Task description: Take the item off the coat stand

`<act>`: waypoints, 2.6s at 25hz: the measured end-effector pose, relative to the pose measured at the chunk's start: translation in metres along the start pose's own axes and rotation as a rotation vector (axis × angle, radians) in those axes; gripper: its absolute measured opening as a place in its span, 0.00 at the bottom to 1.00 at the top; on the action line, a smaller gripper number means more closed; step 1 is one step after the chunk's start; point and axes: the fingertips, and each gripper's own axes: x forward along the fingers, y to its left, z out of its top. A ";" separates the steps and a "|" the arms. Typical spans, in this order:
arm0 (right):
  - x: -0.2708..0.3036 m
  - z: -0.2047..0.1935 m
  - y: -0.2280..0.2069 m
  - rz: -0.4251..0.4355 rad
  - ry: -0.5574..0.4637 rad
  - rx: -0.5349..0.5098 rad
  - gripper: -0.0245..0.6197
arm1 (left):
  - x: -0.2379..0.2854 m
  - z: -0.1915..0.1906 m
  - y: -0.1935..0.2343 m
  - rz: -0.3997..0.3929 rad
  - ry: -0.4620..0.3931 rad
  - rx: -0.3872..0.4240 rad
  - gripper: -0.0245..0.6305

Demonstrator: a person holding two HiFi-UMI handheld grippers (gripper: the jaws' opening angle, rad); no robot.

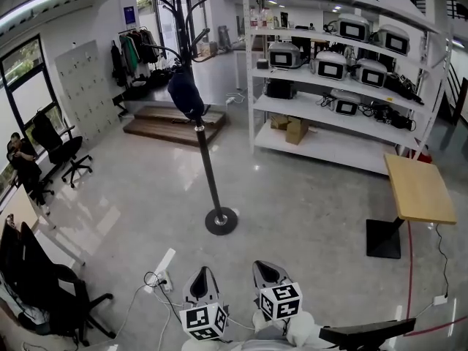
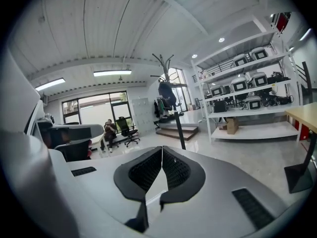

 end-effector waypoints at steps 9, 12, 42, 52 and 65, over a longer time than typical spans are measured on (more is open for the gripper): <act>0.054 0.028 -0.042 0.015 -0.006 -0.011 0.06 | 0.073 0.013 -0.005 0.006 -0.013 0.004 0.04; 0.073 0.033 -0.055 0.013 0.000 -0.021 0.06 | 0.095 0.013 -0.005 0.010 -0.012 0.003 0.04; 0.266 0.093 -0.093 0.025 -0.020 -0.052 0.06 | 0.286 0.049 0.072 -0.008 -0.059 0.009 0.04; 0.322 0.111 -0.096 0.027 -0.003 -0.082 0.06 | 0.338 0.057 0.106 0.005 -0.063 -0.020 0.04; 0.385 0.139 -0.086 0.058 -0.024 -0.100 0.06 | 0.389 0.070 0.134 0.000 -0.067 -0.026 0.04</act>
